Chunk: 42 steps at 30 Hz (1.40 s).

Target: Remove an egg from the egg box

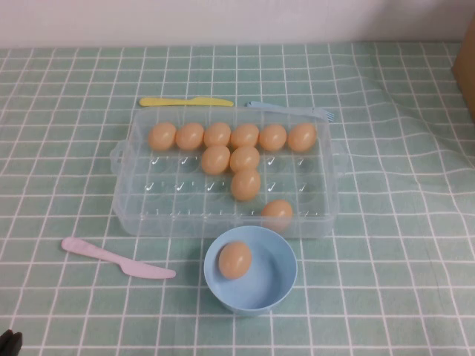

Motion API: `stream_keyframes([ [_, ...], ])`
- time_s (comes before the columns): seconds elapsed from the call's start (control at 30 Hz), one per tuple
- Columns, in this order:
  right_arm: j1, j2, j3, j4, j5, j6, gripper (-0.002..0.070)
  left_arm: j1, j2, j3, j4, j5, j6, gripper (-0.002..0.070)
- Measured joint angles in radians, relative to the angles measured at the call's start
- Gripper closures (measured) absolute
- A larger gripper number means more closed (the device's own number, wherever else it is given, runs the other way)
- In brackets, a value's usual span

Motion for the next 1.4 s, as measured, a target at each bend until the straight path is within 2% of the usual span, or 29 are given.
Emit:
stream_keyframes([
  [0.5,0.000,0.000,0.000,0.015,-0.022,0.000,0.0694,0.000,0.000,0.000,0.000,0.000,0.000,0.0680],
  [0.83,0.000,0.000,0.000,0.106,-0.044,0.000,0.0694,0.000,0.000,0.000,0.000,0.000,0.000,0.0680],
  [1.2,0.000,0.000,0.000,0.362,-0.141,0.000,0.0694,0.000,0.000,0.000,0.000,0.000,0.000,0.0680],
  [1.4,0.000,0.000,0.000,0.605,-0.162,0.000,0.0694,0.000,0.000,0.000,0.000,0.000,0.000,0.0680],
])
